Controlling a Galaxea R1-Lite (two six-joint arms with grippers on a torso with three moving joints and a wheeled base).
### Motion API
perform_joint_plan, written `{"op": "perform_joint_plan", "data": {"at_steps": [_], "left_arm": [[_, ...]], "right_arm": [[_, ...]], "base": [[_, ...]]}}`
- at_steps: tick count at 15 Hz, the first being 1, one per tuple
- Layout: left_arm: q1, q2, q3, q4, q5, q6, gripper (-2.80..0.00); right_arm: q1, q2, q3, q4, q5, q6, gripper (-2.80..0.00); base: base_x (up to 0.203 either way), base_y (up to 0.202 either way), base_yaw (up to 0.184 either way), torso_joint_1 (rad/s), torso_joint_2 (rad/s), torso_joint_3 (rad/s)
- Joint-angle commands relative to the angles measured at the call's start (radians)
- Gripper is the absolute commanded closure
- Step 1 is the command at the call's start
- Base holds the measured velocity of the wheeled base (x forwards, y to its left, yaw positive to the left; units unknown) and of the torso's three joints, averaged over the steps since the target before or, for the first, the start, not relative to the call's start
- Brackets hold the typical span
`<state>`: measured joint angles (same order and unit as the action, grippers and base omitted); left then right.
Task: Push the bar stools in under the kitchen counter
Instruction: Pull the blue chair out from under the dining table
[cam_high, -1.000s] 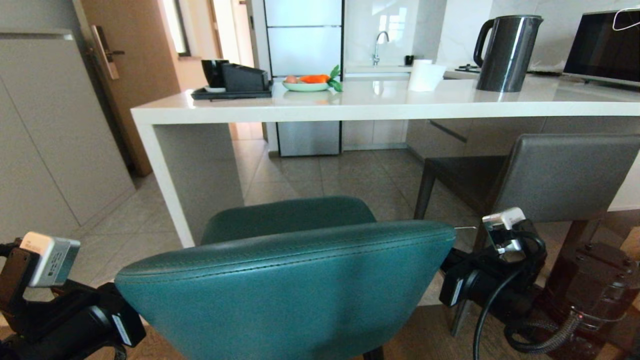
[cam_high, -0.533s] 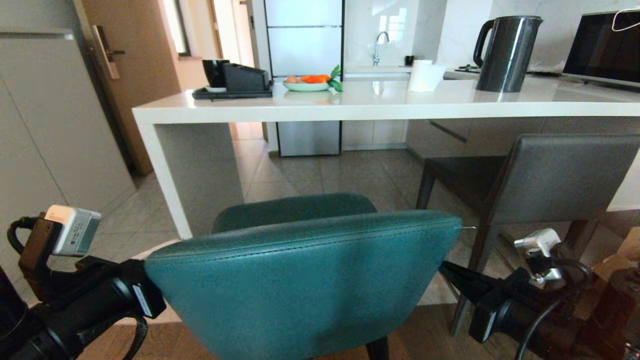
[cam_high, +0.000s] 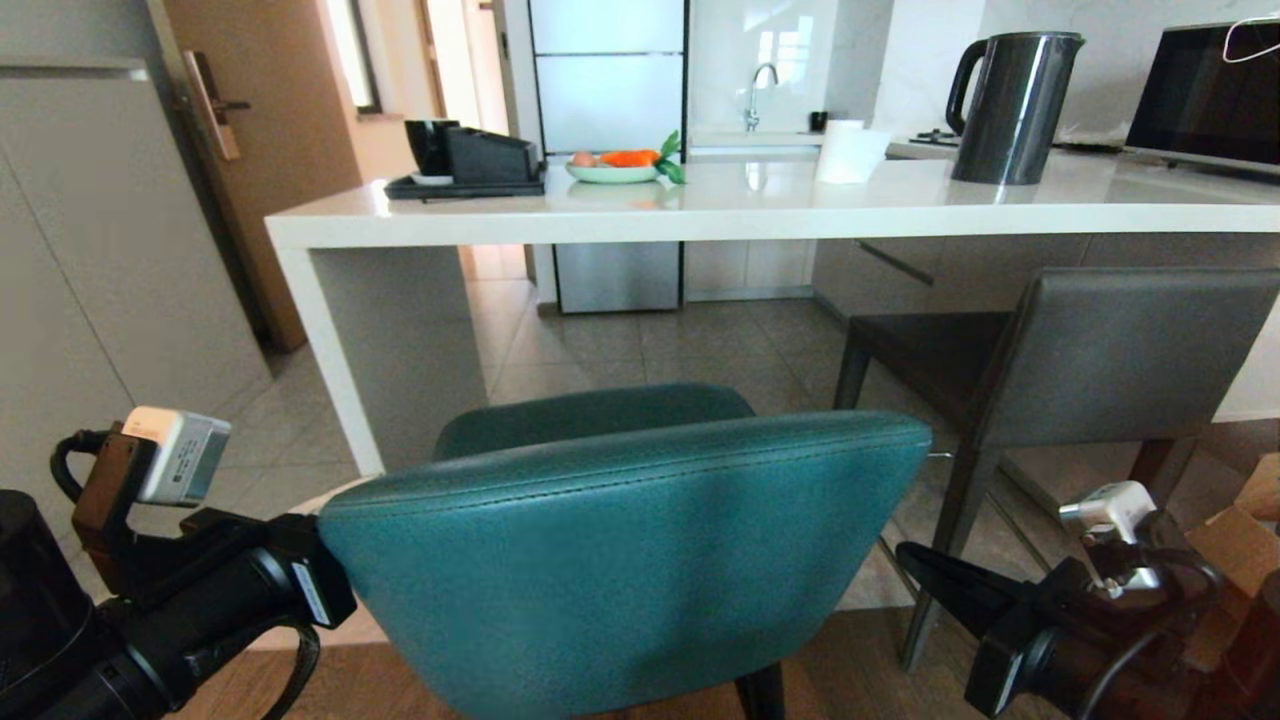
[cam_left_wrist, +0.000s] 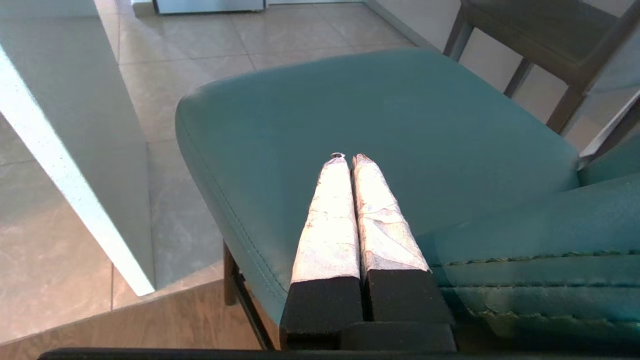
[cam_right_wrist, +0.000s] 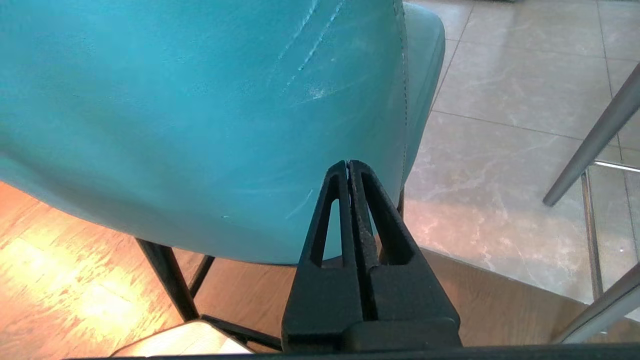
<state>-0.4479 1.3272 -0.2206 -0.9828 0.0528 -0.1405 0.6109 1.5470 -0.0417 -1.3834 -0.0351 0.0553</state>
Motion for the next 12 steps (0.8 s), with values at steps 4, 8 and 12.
{"op": "perform_joint_plan", "data": {"at_steps": [4,8,12], "left_arm": [[0.004,-0.043,0.008,0.006,0.003,-0.013,0.0],[0.024,-0.095,0.052,0.01,0.005,-0.013,0.0],[0.027,-0.106,0.066,0.009,0.004,-0.017,0.0]], "right_arm": [[-0.074,0.079,-0.069,-0.008,0.007,0.004,0.0],[-0.227,0.19,-0.25,-0.006,0.113,0.003,0.0],[-0.139,0.243,-0.296,-0.006,0.144,0.0,0.0]], "base": [[0.0,0.0,0.0,0.0,0.0,0.0],[0.0,0.0,0.0,0.0,0.0,0.0],[0.0,0.0,0.0,0.0,0.0,0.0]]}}
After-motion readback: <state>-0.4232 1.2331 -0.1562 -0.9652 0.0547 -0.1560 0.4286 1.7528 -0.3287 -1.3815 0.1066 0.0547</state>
